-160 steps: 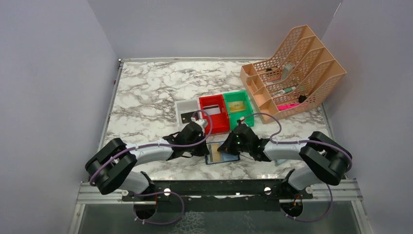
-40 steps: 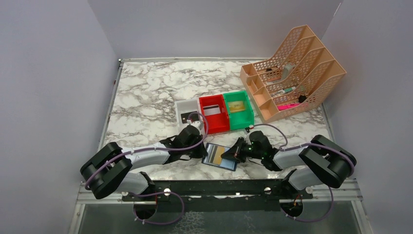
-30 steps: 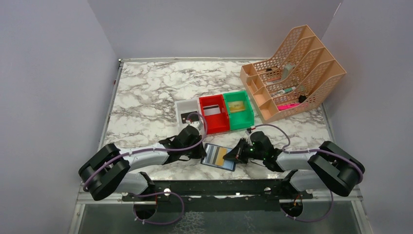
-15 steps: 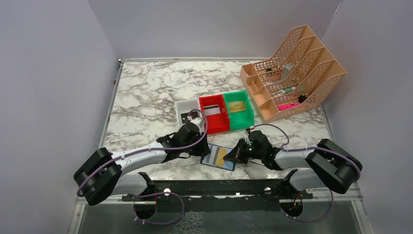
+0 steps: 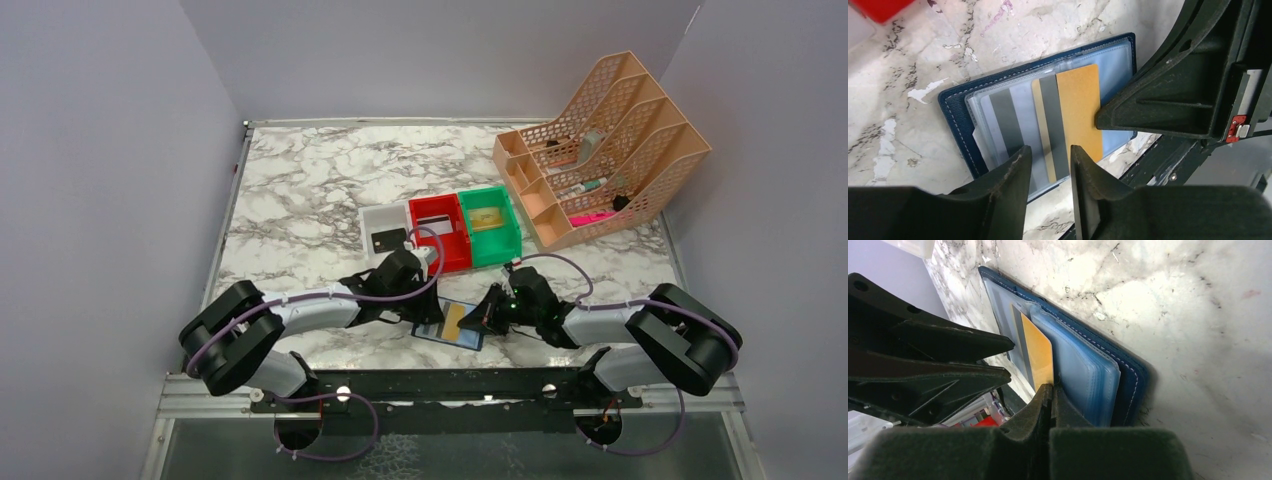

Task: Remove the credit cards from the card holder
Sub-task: Remove the credit card from the card holder.

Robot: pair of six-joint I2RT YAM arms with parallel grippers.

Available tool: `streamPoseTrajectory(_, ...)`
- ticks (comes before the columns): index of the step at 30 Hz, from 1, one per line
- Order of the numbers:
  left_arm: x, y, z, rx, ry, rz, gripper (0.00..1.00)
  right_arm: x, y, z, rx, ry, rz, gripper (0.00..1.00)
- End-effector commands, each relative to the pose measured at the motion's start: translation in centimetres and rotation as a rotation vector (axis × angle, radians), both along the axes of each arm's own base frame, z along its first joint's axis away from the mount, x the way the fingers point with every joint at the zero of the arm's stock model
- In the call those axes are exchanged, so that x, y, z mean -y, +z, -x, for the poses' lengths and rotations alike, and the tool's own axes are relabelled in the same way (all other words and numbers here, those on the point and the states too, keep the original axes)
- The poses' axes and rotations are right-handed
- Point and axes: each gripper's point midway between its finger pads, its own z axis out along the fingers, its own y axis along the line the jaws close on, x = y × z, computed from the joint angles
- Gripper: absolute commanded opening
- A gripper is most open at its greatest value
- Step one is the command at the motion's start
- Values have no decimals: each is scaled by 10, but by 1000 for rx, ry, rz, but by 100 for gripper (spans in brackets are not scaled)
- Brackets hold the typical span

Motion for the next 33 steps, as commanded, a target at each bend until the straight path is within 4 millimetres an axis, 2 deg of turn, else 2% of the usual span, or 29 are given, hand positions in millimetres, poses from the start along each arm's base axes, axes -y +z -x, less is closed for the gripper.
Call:
streamPoseTrajectory(1,-8,-21,12,-54,-15,-55,34,6,-10,0,-6,-13,40,4)
streamPoseTrajectory(7,-11,-25,17,-62,-26,-68,16,4,-8,1,-18,-20,2,10)
streamPoseTrajectory(17,-11,-28,22,-75,-36,-74,7,2,-19,9,-90,-35,-36,19)
streamPoseTrajectory(23,-12,-30,22,-75,-27,-86,5,0,-12,6,-61,-32,-64,9)
streamPoseTrajectory(27,-15,-31,20,-69,-10,-102,5,6,-8,2,-25,-55,-29,1)
streamPoseTrajectory(33,-21,-33,19,-68,26,-111,5,23,-2,-5,32,-116,42,1)
